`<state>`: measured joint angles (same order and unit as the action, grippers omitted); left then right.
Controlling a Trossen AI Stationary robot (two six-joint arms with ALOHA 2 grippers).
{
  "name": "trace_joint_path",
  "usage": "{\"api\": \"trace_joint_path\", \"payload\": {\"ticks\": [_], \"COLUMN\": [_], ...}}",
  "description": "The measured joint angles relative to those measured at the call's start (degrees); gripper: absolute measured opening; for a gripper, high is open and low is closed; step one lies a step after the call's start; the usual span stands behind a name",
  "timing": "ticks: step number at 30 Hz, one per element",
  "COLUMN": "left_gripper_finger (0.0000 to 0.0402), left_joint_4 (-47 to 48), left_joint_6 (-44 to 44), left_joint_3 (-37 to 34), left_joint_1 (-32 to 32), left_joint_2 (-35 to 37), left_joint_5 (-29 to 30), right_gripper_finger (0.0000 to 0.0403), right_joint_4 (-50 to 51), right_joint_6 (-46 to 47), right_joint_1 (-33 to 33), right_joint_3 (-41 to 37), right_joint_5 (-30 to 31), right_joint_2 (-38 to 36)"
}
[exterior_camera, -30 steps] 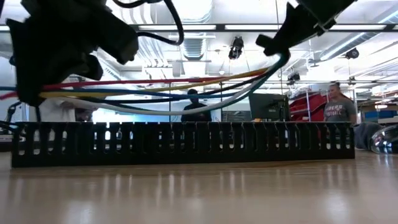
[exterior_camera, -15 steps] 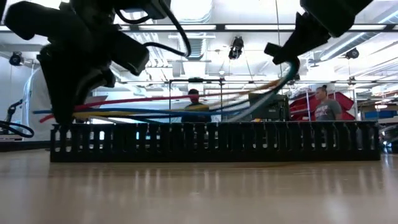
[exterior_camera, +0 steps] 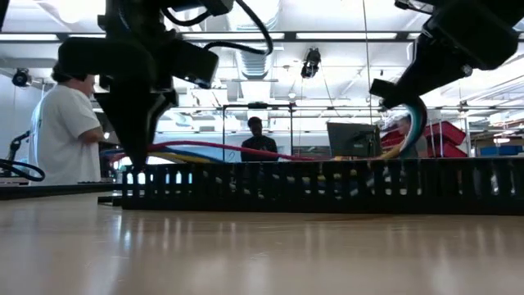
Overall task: Ziptie cables
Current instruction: Put the wrapped cable wires into the cable duct
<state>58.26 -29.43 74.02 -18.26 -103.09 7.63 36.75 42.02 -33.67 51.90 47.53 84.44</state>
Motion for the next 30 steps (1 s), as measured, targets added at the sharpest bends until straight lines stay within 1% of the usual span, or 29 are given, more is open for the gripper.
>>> {"api": "trace_joint_path", "payload": {"ticks": [6,13,17,21,30], "left_gripper_finger": [0.0068,0.0062,0.007,0.0092,0.0155], "left_joint_4": [-1.36,-1.38,-1.38,-1.2,1.65], "left_joint_6": [1.97,3.66,4.5,4.75,6.41], "left_joint_3": [0.0,0.0,0.0,0.07,2.47], "left_joint_1": [0.0,0.06,0.11,0.11,0.15], "left_joint_2": [0.0,0.0,0.0,0.0,0.05], "left_joint_5": [0.87,3.89,4.0,4.03,4.05], "right_gripper_finger": [0.002,0.002,0.002,0.002,0.002], "right_joint_4": [-0.14,-0.08,-0.08,-0.06,0.03], "right_joint_6": [-0.43,-0.66,-0.66,-0.66,-0.66], "right_joint_1": [0.04,0.02,0.04,0.03,0.04], "right_joint_3": [-0.03,-0.07,-0.07,-0.07,-0.07], "right_joint_5": [0.04,-0.02,-0.98,-1.03,-1.07], "right_joint_2": [0.0,0.0,0.0,0.0,0.02]}}
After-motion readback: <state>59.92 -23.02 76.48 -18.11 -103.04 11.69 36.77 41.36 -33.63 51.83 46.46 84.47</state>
